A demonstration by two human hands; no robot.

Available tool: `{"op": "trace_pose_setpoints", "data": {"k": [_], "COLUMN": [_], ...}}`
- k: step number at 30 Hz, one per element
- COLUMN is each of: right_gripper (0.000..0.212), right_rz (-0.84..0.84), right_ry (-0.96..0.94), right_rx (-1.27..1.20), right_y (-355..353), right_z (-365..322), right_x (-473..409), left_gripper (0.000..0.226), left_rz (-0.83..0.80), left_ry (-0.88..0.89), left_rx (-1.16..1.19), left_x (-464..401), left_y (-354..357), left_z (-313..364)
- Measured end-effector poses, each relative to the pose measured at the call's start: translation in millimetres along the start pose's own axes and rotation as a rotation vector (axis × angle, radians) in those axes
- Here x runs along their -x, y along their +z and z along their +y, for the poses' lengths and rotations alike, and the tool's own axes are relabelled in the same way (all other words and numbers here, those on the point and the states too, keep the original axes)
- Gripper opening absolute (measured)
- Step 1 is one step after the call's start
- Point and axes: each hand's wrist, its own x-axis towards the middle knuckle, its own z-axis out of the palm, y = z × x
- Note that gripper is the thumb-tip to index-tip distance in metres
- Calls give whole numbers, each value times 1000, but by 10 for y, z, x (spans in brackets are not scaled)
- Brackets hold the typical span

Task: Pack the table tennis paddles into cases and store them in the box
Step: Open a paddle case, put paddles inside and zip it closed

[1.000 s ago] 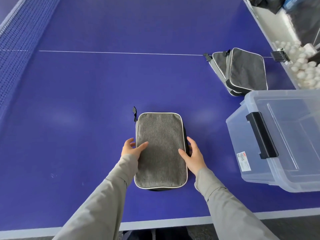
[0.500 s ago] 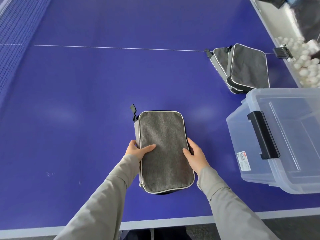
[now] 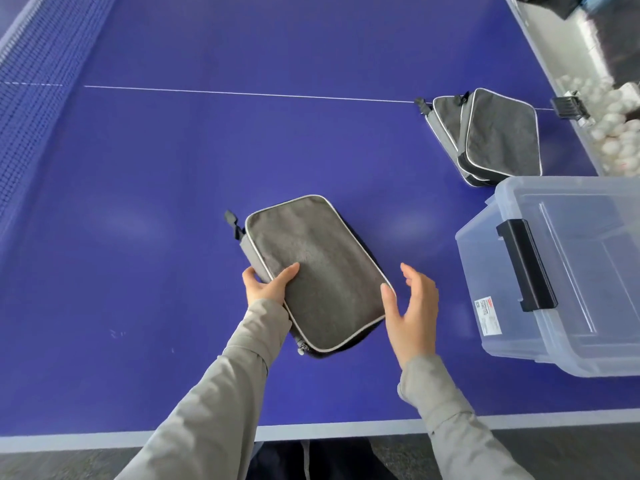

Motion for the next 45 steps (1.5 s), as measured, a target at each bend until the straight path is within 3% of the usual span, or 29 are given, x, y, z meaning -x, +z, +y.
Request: {"op": "trace_pose_setpoints", "data": {"k": [3,6,11,14,19,24,34,39,45], "right_gripper": [27,23,37,26,13,21,20,15,13], "right_rz": [127,74,-5,47,76,53,23,101,-79], "right_ry": [-192,-287,-310,-313,-498,-599,-358,-206,-141], "right_rx": [45,40,159,197,263,251,162,61,-87], "right_y": [8,129,375,413,359,299,-4,-140,-256], "right_z": [-160,-320,-522,-587,-611,-643,-468,-395,-404], "right_x": [285,549,669,612,576,580,270,-121,-372], "left_gripper": [64,75,76,75,82,80,72,66,62], "left_rz": [73,154,205,210,217,219,158,42,-117], "left_ry": [-14,-40,-41,-34,-2,22,42,60,124], "left_rx": [99,171,300,351,364,377,331,237,114], "left_x": [36,96,235,299,355,397,455,482,413], "left_y": [-15,-4,42,38,-22,-92,-259,-374,-521], "left_z": [112,213,361,408,492,526,590,603,664]}}
